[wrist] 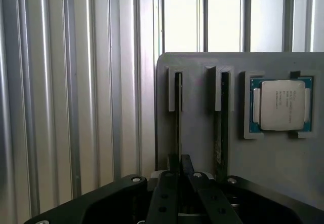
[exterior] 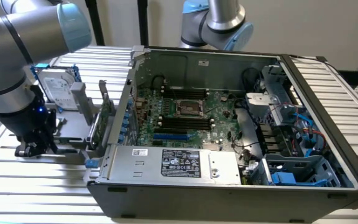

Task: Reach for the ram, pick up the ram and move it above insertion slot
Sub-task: 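Pick up the ram and move it above insertion slot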

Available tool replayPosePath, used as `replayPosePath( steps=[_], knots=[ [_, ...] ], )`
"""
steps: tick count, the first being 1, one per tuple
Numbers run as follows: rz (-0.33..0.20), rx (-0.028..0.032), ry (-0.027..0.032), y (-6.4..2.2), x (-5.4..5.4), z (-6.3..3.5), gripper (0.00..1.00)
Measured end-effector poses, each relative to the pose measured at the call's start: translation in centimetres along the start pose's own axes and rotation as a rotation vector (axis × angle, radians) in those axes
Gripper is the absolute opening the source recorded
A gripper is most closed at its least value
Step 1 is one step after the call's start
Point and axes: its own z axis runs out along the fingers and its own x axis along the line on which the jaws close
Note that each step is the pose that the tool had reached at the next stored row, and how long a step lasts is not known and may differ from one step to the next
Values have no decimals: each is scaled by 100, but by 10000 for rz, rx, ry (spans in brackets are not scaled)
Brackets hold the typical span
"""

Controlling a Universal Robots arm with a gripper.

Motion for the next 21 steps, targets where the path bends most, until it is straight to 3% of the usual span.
replayPosePath(
  steps=[9, 18, 21],
  knots=[
    [0, -5, 0, 4, -4, -181, 13],
    [-2, -7, -6, -11, -13, -551, 13],
    [-21, -8, -68, -77, -17, -642, 13]
  ],
)
